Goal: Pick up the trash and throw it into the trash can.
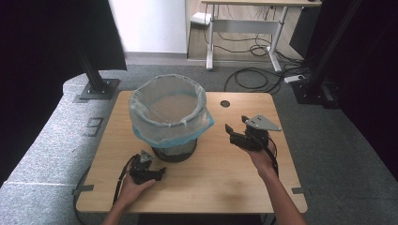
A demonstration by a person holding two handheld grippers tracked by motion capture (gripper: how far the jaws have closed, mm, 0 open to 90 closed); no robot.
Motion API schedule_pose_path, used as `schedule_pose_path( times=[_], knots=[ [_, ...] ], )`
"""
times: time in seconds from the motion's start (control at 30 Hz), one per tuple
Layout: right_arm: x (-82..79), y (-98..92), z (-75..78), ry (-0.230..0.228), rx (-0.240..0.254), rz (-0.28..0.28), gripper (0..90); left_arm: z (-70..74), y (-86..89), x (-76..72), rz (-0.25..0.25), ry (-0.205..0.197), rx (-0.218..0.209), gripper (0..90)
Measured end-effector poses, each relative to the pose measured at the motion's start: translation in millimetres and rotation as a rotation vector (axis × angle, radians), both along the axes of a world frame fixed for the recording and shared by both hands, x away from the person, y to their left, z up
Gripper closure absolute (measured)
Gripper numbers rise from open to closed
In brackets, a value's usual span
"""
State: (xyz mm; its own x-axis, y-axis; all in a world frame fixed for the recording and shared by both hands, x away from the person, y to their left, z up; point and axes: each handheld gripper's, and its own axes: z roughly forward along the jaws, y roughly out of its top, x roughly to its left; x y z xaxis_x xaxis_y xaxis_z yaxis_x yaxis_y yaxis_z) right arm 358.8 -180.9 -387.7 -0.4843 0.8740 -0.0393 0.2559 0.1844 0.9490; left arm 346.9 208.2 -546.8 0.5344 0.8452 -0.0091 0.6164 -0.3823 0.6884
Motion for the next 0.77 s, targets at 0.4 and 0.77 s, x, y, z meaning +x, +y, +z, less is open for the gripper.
schedule_pose_path(
  times=[0.4, 0.77],
  knots=[
    [4.9, -31.7, -55.4, 0.125, -0.017, -0.063, 29.3, -0.2, 0.0, -0.4, 0.004, -0.001, -0.001, 15.7],
    [6.2, -37.2, -64.5, 0.139, -0.023, -0.083, 29.3, -0.2, 0.1, -0.4, 0.004, -0.001, -0.001, 15.7]
  ],
)
